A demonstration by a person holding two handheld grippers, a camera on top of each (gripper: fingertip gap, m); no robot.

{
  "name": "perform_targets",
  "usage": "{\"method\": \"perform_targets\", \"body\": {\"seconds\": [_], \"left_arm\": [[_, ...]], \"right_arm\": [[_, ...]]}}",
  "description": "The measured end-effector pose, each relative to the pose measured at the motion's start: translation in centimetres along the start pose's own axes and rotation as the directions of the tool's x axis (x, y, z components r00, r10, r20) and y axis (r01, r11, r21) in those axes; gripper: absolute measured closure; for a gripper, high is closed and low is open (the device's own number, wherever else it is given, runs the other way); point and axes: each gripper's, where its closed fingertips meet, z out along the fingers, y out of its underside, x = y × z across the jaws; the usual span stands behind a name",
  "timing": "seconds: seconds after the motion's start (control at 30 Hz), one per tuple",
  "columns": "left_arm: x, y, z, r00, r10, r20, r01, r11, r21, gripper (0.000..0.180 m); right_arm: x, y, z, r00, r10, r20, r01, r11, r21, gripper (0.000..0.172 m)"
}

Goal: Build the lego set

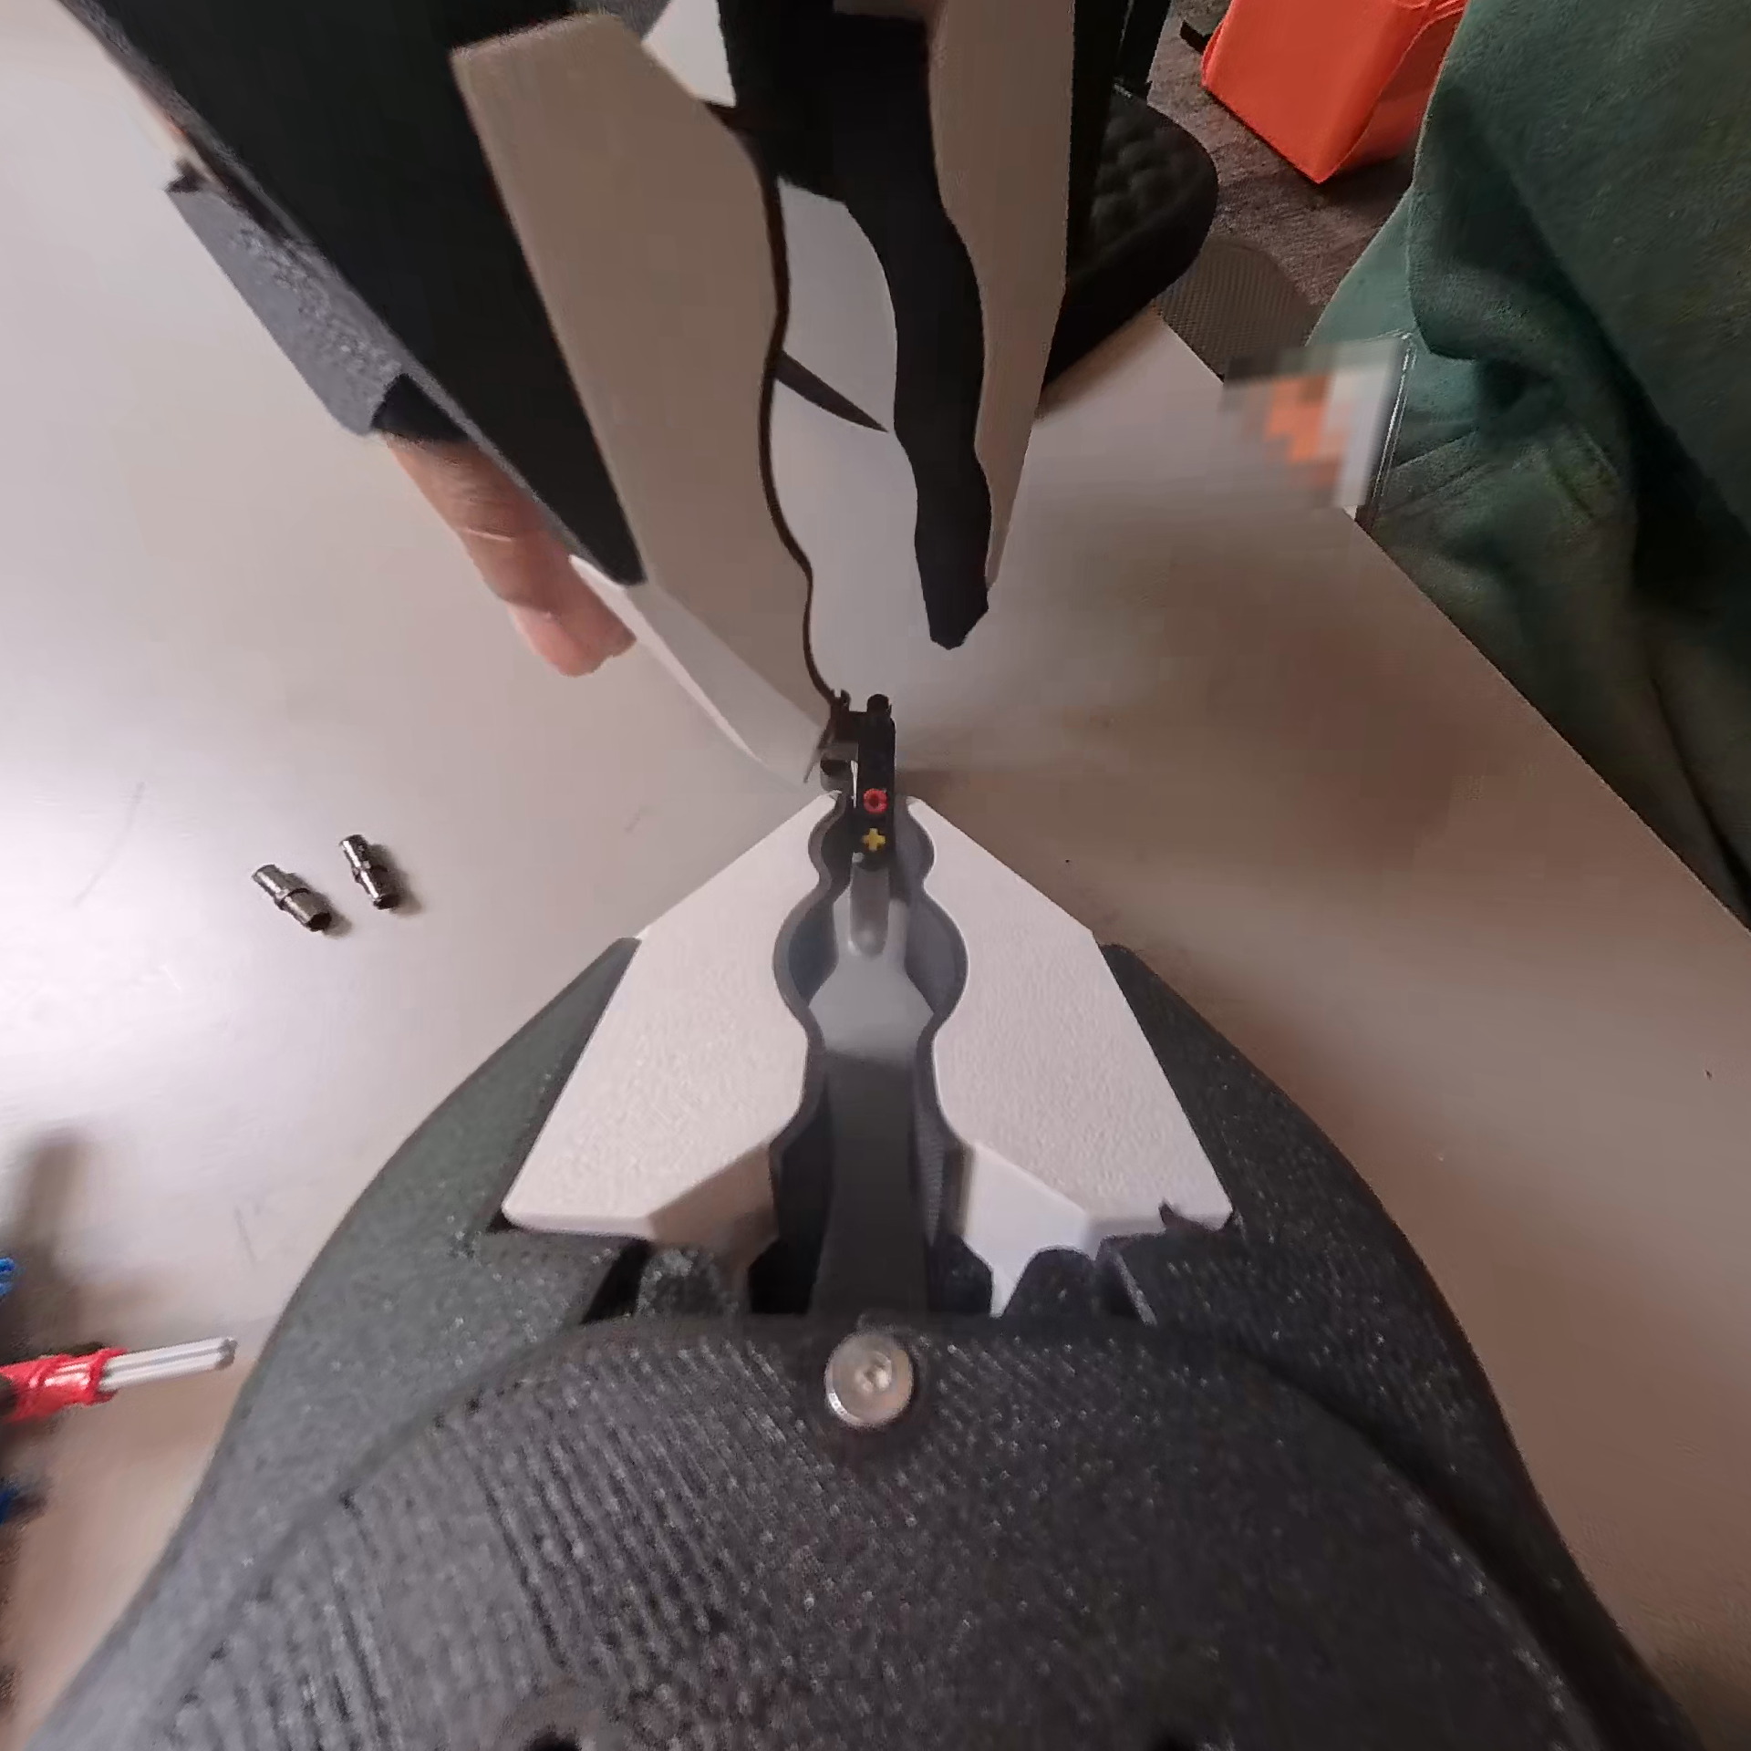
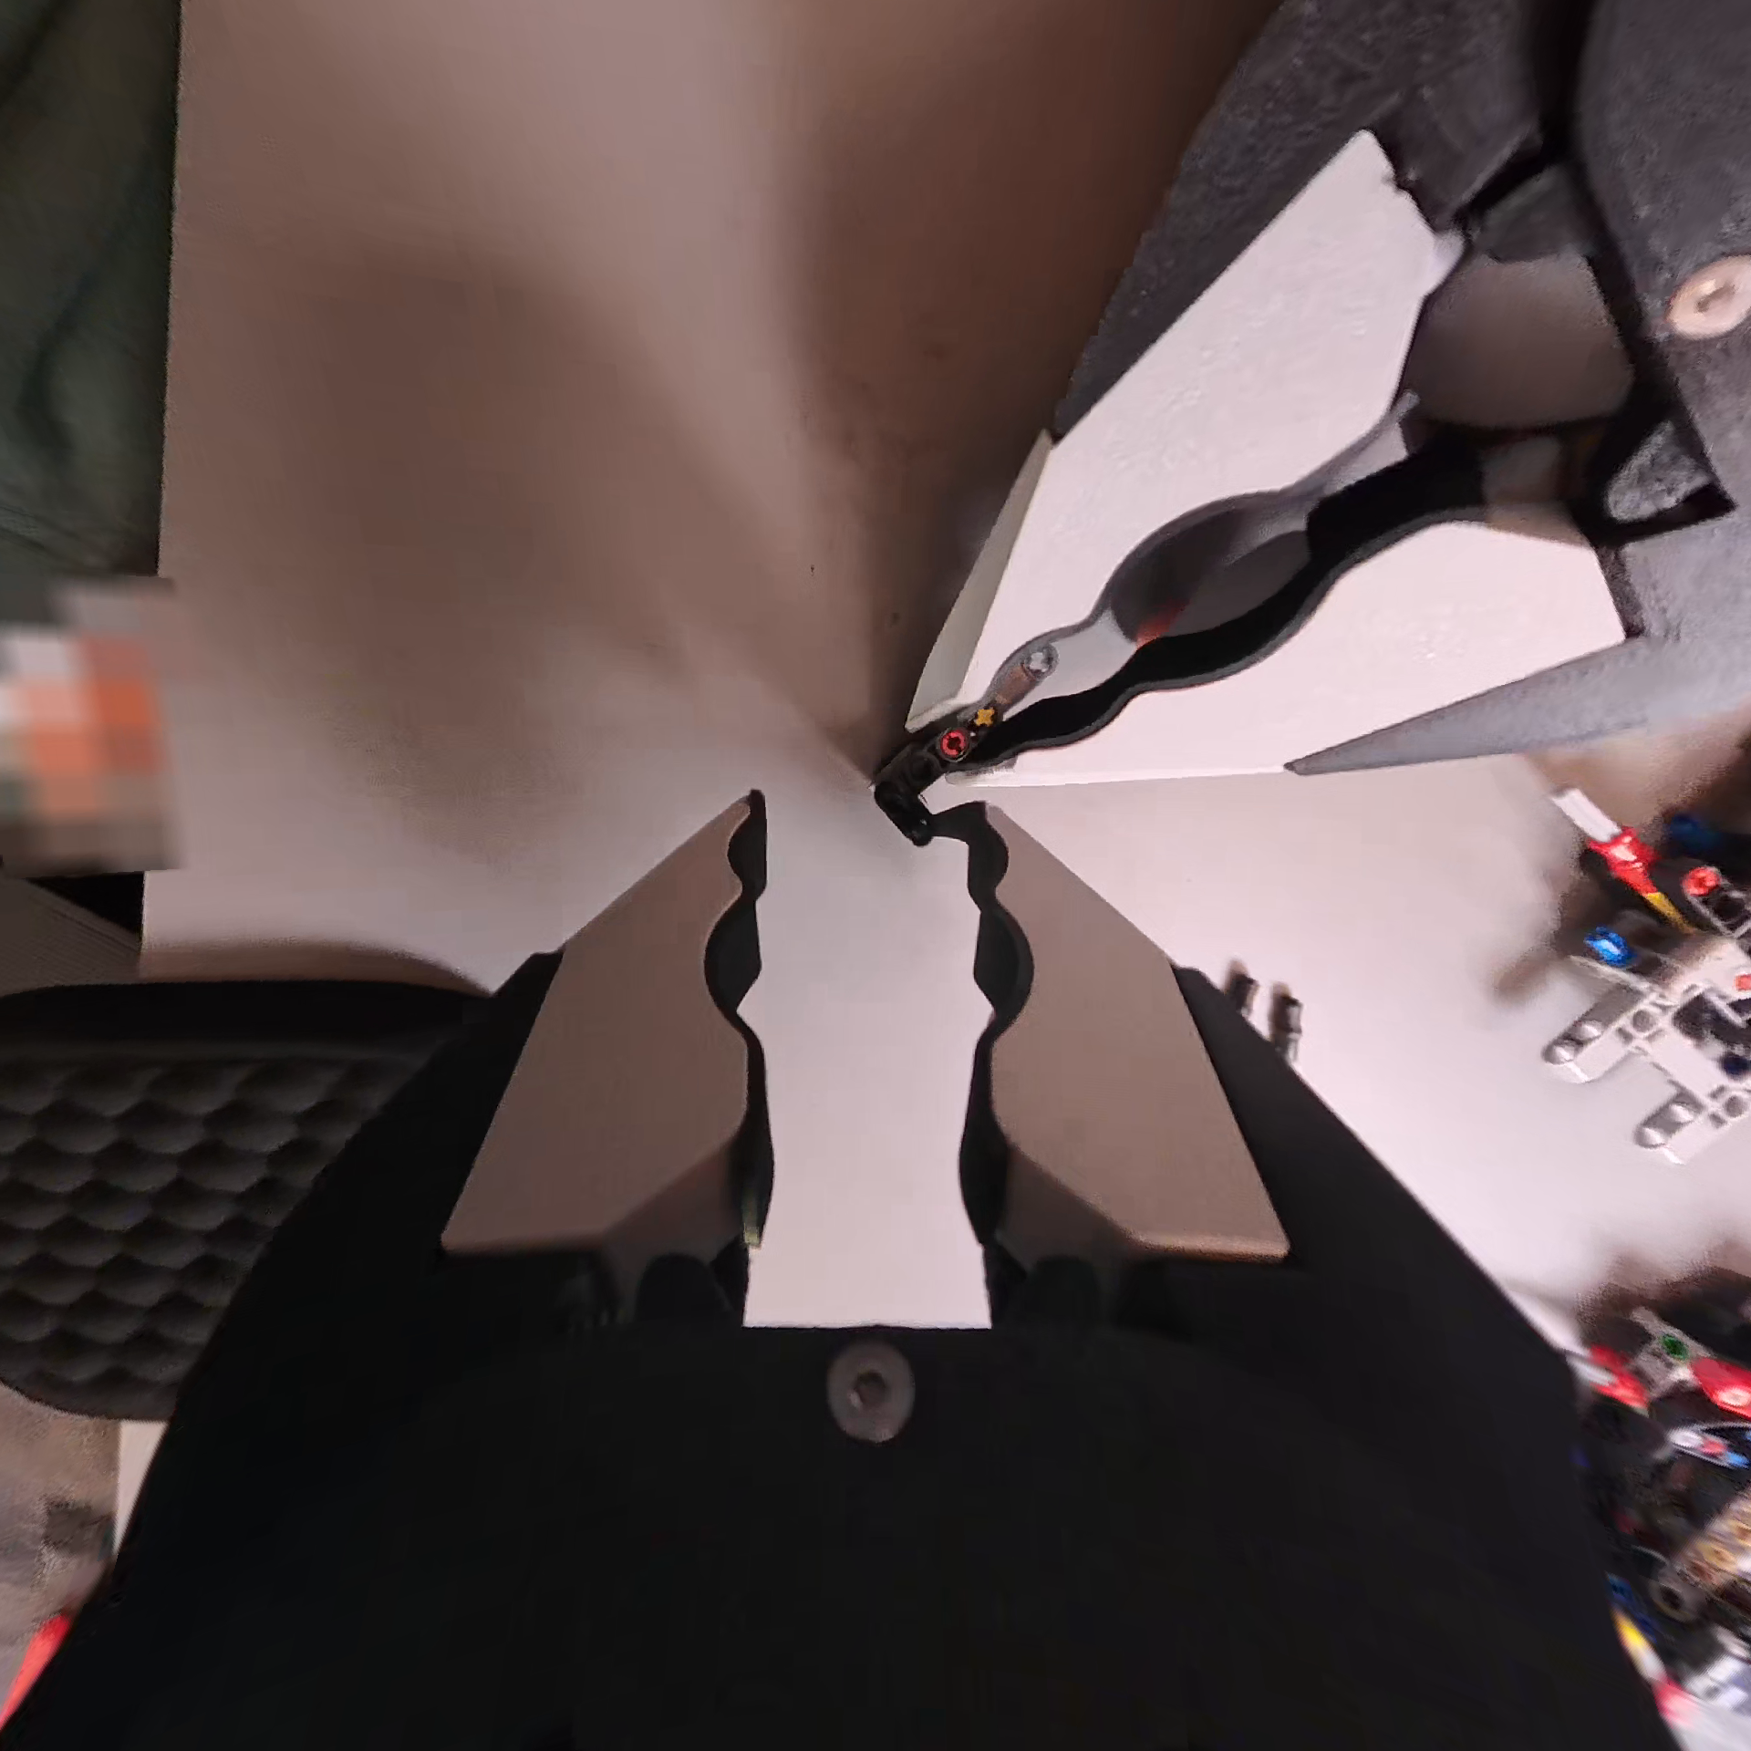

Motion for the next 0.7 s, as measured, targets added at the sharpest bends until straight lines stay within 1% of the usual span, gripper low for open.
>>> {"method": "perform_targets", "body": {"seconds": [0.1, 0.13, 0.17, 0.2, 0.27, 0.3, 0.4, 0.47, 0.53, 0.57, 0.6, 0.63, 0.67, 0.7], "left_arm": [[0.0, 0.0, 0.0, 1.0, 0.0, 0.0, 0.0, 1.0, 0.001, 0.173], [0.1, 0.0, 0.0, 1.0, -0.006, -0.001, 0.006, 1.0, 0.002, 0.174], [0.1, 0.0, -0.1, 1.0, -0.013, -0.004, 0.013, 1.0, 0.003, 0.174], [0.2, 0.0, -0.1, 1.0, -0.019, -0.004, 0.019, 1.0, 0.006, 0.174], [0.2, -0.4, -0.3, 1.0, -0.019, 0.004, 0.019, 0.999, 0.031, 0.174], [0.1, -0.8, -0.5, 1.0, -0.019, 0.01, 0.018, 0.999, 0.049, 0.174], [-0.6, -1.5, -1.3, 0.998, -0.011, 0.063, 0.008, 0.998, 0.055, 0.174], [-1.1, -1.9, -1.8, 0.995, -0.009, 0.102, 0.003, 0.998, 0.055, 0.174], [-1.5, -2.2, -2.0, 0.988, 0.004, 0.151, -0.01, 0.999, 0.043, 0.174], [-1.7, -2.3, -2.1, 0.985, 0.007, 0.172, -0.014, 0.999, 0.04, 0.174], [-1.7, -2.4, -2.2, 0.983, 0.007, 0.182, -0.014, 0.999, 0.04, 0.174], [-1.5, -2.6, -2.2, 0.983, 0.004, 0.184, -0.011, 0.999, 0.039, 0.174], [-1.4, -2.6, -2.2, 0.984, -0.001, 0.181, -0.006, 0.999, 0.039, 0.174], [-1.2, -2.8, -2.2, 0.985, -0.008, 0.17, 0.0, 0.999, 0.045, 0.174]], "right_arm": [[-0.1, -0.3, -0.2, 0.996, 0.089, 0.0, -0.089, 0.992, 0.094, 0.128], [-0.1, -0.3, -0.2, 0.992, 0.13, 0.004, -0.129, 0.983, 0.134, 0.125], [0.1, -0.3, -0.3, 0.985, 0.172, -0.016, -0.167, 0.97, 0.179, 0.116], [0.4, -0.2, -0.5, 0.976, 0.215, -0.043, -0.2, 0.954, 0.222, 0.116], [0.4, -0.3, -1.4, 0.95, 0.307, -0.051, -0.275, 0.904, 0.328, 0.114], [0.5, -0.4, -1.9, 0.938, 0.34, -0.072, -0.289, 0.878, 0.383, 0.113], [1.0, -0.3, -3.6, 0.879, 0.442, -0.177, -0.293, 0.796, 0.529, 0.114], [1.2, -0.4, -4.6, 0.831, 0.514, -0.215, -0.287, 0.726, 0.625, 0.115], [1.4, -0.1, -5.2, 0.778, 0.572, -0.262, -0.262, 0.673, 0.691, 0.119], [1.5, 0.1, -5.5, 0.751, 0.591, -0.295, -0.241, 0.661, 0.711, 0.122], [1.5, 0.2, -5.6, 0.729, 0.595, -0.339, -0.21, 0.666, 0.716, 0.125], [1.6, 0.4, -5.7, 0.702, 0.586, -0.405, -0.171, 0.69, 0.703, 0.127], [1.7, 0.5, -5.5, 0.682, 0.551, -0.481, -0.124, 0.735, 0.666, 0.127], [1.6, 0.6, -5.0, 0.673, 0.485, -0.559, -0.079, 0.798, 0.597, 0.127]]}}
